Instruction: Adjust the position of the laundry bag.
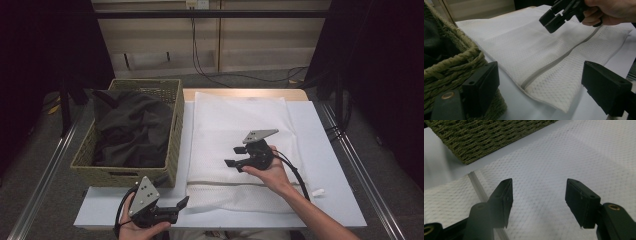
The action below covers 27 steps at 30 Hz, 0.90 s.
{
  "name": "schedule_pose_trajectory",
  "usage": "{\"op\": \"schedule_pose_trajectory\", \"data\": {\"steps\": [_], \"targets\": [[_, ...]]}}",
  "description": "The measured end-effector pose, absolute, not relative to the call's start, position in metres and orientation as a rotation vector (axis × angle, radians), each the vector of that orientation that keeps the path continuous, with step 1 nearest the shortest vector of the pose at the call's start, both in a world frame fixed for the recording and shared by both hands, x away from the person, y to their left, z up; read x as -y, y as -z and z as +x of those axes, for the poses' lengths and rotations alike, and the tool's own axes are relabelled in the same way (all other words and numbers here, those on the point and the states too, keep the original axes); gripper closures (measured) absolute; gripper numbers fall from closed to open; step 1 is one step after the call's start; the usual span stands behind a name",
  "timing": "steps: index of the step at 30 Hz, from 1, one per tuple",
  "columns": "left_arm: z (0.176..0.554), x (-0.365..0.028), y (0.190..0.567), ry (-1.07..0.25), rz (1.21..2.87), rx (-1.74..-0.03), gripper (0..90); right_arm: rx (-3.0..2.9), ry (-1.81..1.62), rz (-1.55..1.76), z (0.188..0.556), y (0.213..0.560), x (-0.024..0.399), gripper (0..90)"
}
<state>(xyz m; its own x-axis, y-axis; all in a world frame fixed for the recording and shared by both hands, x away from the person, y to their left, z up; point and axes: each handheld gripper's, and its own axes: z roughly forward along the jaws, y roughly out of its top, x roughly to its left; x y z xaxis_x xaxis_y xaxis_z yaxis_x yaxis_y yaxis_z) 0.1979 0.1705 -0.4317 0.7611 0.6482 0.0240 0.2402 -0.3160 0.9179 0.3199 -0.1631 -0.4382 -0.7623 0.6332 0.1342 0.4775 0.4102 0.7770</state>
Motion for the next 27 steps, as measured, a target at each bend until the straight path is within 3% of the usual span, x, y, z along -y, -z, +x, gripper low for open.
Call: {"op": "schedule_pose_trajectory", "data": {"steps": [9, 27], "targets": [[0.2, -0.169, 0.432, -0.475, 1.899, -0.672, 14.0, -2.485, -1.318, 1.013, 0.343, 0.448, 0.148, 47.3], [0.199, -0.169, 0.433, -0.46, 1.917, -0.639, 13.4, -2.545, -1.186, 0.969, 0.379, 0.481, 0.084, 40.9]]}}
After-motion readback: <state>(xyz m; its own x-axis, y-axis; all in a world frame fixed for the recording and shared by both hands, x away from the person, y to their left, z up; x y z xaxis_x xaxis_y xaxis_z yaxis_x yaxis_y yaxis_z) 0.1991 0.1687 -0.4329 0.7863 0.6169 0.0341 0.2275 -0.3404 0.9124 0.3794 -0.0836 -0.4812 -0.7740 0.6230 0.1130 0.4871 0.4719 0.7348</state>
